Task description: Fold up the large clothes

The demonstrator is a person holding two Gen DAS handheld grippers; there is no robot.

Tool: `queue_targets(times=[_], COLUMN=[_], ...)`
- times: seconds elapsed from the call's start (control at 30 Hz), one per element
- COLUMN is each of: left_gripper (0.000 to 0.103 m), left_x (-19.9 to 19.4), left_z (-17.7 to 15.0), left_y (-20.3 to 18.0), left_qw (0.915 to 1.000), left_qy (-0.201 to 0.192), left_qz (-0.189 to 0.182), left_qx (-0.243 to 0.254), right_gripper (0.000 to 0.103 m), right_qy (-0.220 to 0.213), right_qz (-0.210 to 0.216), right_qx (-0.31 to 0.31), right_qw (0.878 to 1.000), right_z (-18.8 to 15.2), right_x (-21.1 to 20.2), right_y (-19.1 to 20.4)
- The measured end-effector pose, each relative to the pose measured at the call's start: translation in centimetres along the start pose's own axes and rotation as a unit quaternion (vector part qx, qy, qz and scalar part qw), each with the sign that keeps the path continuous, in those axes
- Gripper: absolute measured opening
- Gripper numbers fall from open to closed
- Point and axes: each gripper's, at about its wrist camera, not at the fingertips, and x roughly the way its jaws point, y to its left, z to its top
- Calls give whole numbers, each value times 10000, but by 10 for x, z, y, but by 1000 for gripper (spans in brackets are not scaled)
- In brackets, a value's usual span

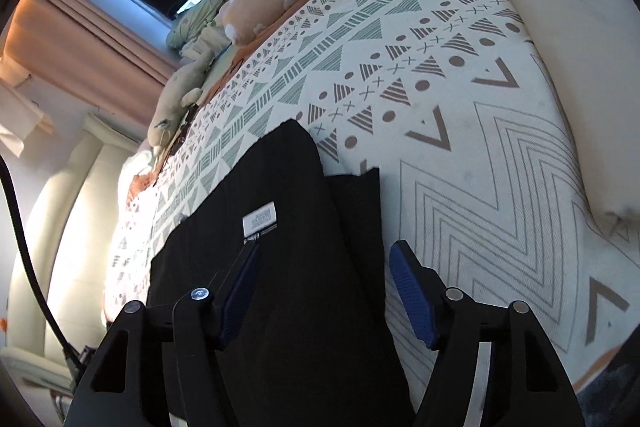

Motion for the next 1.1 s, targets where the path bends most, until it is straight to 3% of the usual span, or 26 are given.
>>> queue_targets(times=[0.17, 0.3, 0.4, 0.63, 0.9, 1.0, 1.07, 1.1], left_gripper=[67, 64, 62, 61, 61, 61, 61, 61], left_x=[3, 6, 4, -3, -5, -3, 1, 2], left_z=[-20, -33, -41, -49, -52, -51, -51, -50], left_y=[23, 39, 45, 46, 55, 58, 57, 56], left_qw=[9995, 9987, 9986, 9985, 9981, 9975, 9968, 9966], left_qy=[207, 377, 425, 503, 570, 600, 642, 662], left_qz=[248, 343, 299, 236, -25, -148, -243, -283], left_qx=[18, -39, -25, -10, -254, -352, -398, -408], right_gripper=[65, 26, 10, 3, 4, 20, 44, 62], right_qy=[248, 501, 380, 292, 320, 391, 441, 478], right_qz=[-86, 4, 106, 275, 299, 191, 135, 58], right_qx=[-155, -181, -327, -309, -116, -86, -40, 18], right_qw=[9995, 9986, 9987, 9987, 9990, 9990, 9989, 9988], right_z=[-22, -45, -55, -71, -75, -74, -76, -77], right_x=[2, 8, 1, -16, -16, -20, -26, -28], right_y=[-5, -16, -18, -28, -37, -36, -39, -42])
